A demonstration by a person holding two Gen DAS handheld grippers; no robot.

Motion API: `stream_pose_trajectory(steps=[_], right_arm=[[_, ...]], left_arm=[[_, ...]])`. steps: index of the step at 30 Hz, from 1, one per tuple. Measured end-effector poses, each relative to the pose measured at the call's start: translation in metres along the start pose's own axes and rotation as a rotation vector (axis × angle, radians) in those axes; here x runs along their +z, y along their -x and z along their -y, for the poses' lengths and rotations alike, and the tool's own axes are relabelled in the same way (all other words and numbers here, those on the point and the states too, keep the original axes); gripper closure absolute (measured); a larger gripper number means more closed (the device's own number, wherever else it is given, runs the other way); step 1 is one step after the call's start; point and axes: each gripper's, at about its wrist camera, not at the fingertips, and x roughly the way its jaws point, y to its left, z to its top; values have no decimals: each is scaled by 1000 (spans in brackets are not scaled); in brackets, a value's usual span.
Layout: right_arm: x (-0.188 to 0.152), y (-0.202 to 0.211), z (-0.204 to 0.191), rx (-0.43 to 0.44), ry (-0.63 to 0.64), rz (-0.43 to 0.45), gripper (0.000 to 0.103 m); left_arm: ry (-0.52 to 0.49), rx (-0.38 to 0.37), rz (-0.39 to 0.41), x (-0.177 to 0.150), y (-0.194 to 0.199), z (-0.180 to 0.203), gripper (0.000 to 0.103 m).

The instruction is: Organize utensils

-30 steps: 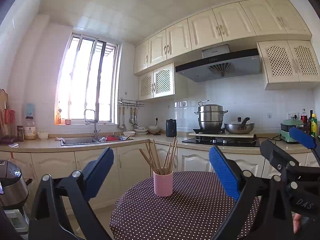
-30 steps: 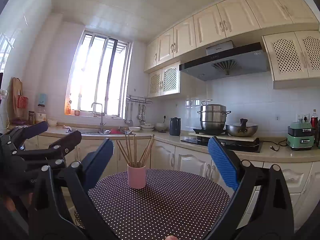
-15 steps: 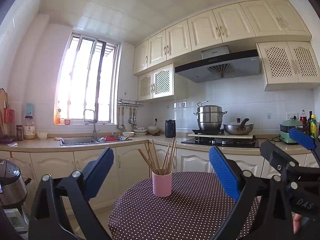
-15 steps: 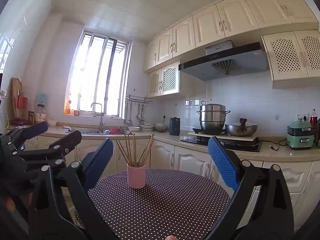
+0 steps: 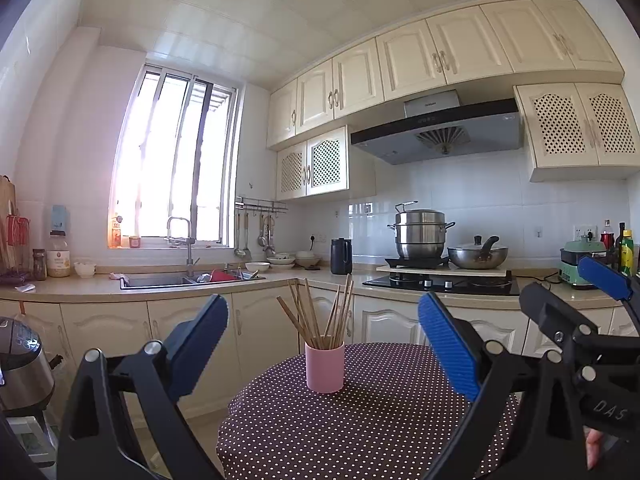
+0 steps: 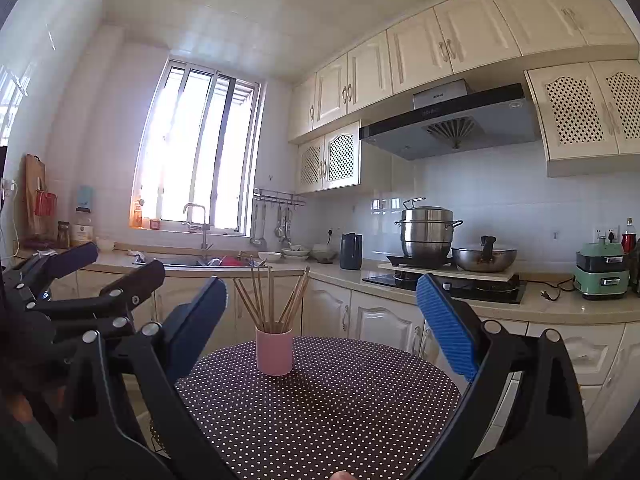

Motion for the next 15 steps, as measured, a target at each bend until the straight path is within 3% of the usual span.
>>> stream_pose_trajectory(steps=[15], right_arm=[[-1, 1, -1, 5, -5, -1, 9]], left_arm=[[2, 4, 7, -1, 2, -4, 9]])
